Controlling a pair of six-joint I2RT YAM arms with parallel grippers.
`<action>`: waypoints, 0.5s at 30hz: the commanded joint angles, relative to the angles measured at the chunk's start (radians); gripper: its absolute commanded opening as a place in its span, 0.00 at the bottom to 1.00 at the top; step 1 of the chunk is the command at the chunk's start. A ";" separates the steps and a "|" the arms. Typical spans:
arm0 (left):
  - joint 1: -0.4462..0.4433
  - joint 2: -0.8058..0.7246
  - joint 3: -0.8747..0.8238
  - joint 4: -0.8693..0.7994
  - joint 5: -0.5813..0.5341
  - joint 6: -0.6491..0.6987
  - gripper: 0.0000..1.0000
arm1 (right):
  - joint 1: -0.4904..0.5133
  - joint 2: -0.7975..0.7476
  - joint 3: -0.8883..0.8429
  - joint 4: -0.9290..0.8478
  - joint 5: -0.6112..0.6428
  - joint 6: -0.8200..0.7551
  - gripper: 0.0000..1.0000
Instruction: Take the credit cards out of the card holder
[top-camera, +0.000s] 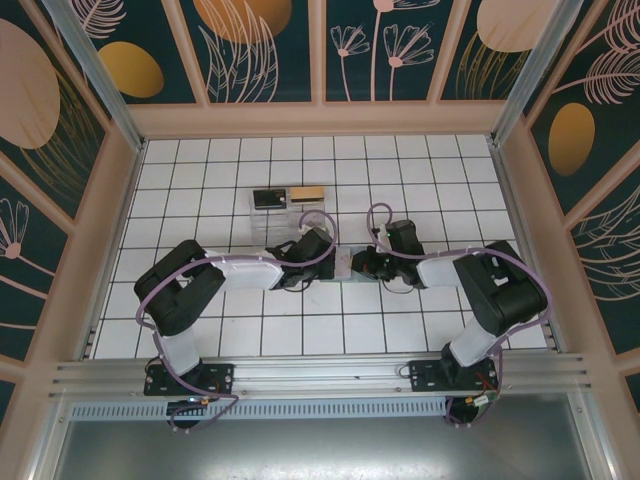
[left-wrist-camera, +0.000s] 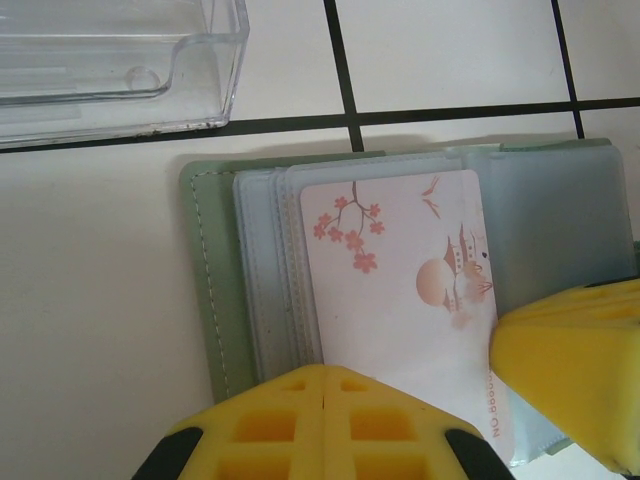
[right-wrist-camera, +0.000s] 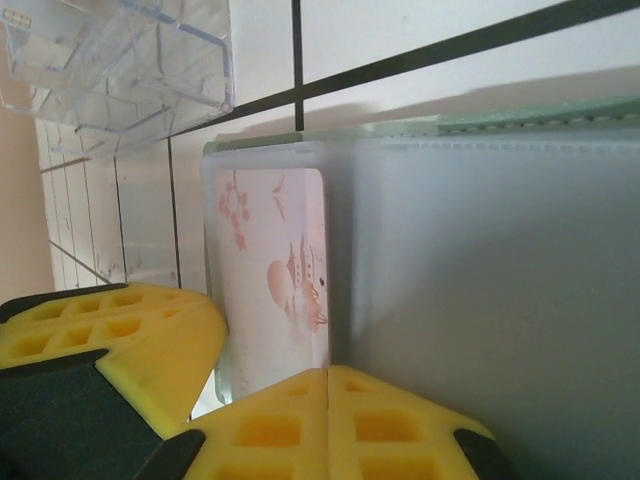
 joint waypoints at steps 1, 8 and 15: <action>0.002 0.026 -0.005 -0.035 0.018 -0.009 0.05 | -0.003 0.010 0.019 0.021 -0.018 0.002 0.02; 0.001 0.037 0.002 -0.073 -0.009 -0.007 0.00 | -0.035 -0.009 -0.004 0.000 -0.008 -0.005 0.00; 0.003 0.047 0.008 -0.098 -0.024 -0.014 0.00 | -0.055 -0.035 -0.027 -0.014 -0.010 -0.012 0.00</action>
